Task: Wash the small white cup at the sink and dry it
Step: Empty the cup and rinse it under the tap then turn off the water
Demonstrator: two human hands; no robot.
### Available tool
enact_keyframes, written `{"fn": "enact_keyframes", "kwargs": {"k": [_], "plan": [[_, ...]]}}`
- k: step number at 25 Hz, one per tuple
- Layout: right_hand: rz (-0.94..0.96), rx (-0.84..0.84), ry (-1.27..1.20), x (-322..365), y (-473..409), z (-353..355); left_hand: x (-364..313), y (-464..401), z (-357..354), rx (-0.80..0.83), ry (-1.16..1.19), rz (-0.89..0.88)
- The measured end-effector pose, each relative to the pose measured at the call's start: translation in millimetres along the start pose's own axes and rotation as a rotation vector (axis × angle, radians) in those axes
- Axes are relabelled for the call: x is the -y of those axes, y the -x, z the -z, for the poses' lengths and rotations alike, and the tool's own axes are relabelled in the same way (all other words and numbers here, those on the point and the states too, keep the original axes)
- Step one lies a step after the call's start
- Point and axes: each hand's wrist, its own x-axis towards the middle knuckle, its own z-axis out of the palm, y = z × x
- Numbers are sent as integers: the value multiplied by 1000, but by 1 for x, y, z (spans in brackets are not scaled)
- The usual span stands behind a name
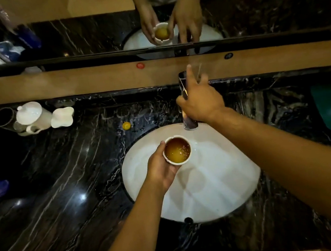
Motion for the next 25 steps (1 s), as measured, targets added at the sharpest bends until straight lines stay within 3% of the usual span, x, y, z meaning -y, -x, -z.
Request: {"fn": "enact_keyframes", "kwargs": {"k": [4,25], "plan": [[20,42,91,1,-12,-9,1,-15,-18,4,-3,-3],[50,153,74,4,-28,9,8,-22,-33,13,12,46]]}}
